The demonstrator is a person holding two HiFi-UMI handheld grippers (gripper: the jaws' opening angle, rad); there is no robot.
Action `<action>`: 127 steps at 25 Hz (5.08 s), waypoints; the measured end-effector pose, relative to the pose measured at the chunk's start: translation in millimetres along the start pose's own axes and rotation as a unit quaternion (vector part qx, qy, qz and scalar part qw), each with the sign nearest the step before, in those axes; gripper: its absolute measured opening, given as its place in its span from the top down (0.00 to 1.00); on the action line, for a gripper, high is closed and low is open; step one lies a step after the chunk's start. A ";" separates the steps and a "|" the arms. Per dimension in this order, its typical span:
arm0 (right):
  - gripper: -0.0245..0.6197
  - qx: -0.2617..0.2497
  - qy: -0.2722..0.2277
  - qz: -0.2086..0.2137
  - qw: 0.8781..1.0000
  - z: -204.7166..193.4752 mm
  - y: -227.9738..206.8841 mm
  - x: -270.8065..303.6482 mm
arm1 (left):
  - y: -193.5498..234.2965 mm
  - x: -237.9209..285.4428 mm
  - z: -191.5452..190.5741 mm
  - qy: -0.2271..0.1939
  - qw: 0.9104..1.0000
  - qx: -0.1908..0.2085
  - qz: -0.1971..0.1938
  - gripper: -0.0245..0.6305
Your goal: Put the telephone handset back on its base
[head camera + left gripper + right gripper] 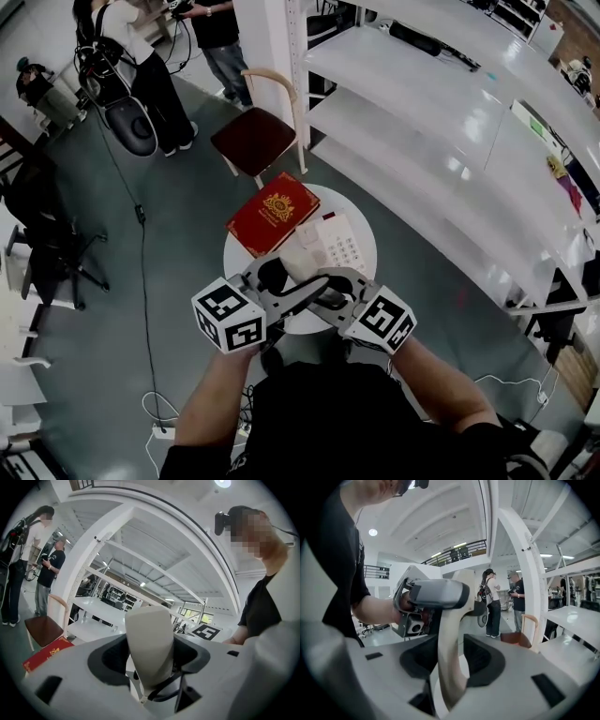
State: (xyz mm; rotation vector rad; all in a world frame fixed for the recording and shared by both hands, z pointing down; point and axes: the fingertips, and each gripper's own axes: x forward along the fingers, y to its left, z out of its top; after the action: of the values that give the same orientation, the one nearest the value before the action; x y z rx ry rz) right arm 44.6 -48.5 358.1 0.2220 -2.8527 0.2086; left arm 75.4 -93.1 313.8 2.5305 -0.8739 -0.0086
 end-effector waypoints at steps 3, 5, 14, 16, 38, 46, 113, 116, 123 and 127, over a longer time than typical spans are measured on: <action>0.71 0.016 -0.004 0.005 1.000 -5.8 -10.0 -12.4 | 0.1 11.3 1.3 -0.011 1.000 -0.007 0.014 0.55; 0.69 0.021 -0.001 0.005 1.000 -11.9 -16.0 -20.3 | 0.1 16.7 2.3 -0.019 0.999 -0.013 0.022 0.55; 0.63 0.021 0.007 -0.006 1.000 -15.1 -29.7 -20.2 | 10.9 10.2 9.1 -0.047 0.998 -0.023 0.045 0.55; 0.61 0.022 0.013 -0.018 0.999 -15.0 -34.0 -12.0 | 18.8 3.3 13.3 -0.052 0.997 -0.020 0.046 0.55; 0.63 0.043 0.078 -0.073 0.993 -45.5 -56.0 -14.4 | 85.9 -49.2 7.9 -0.047 0.995 -0.025 0.089 0.55; 0.65 0.042 0.050 -0.066 0.996 -36.8 -126.4 -58.1 | 84.5 -17.5 -34.4 -0.021 0.985 -0.045 0.163 0.55; 0.74 0.141 0.062 -0.024 0.988 -130.5 -197.3 -121.2 | 225.6 85.7 -185.6 0.089 0.878 -0.262 0.391 0.54; 0.74 0.143 0.062 -0.026 0.987 -131.8 -198.9 -122.9 | 228.5 87.7 -194.5 0.090 0.873 -0.274 0.395 0.54; 0.75 0.144 0.064 -0.028 0.987 -135.0 -200.9 -125.5 | 232.0 92.9 -207.5 0.096 0.868 -0.278 0.400 0.54; 0.75 0.146 0.066 -0.028 0.987 -137.2 -200.4 -126.4 | 237.8 93.9 -210.4 0.096 0.862 -0.284 0.409 0.53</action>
State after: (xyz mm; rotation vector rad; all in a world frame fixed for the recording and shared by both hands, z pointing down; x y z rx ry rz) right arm 234.3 -205.5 477.8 0.3321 -2.6705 0.6080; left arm 43.6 -224.1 616.3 1.4521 -1.5219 0.2168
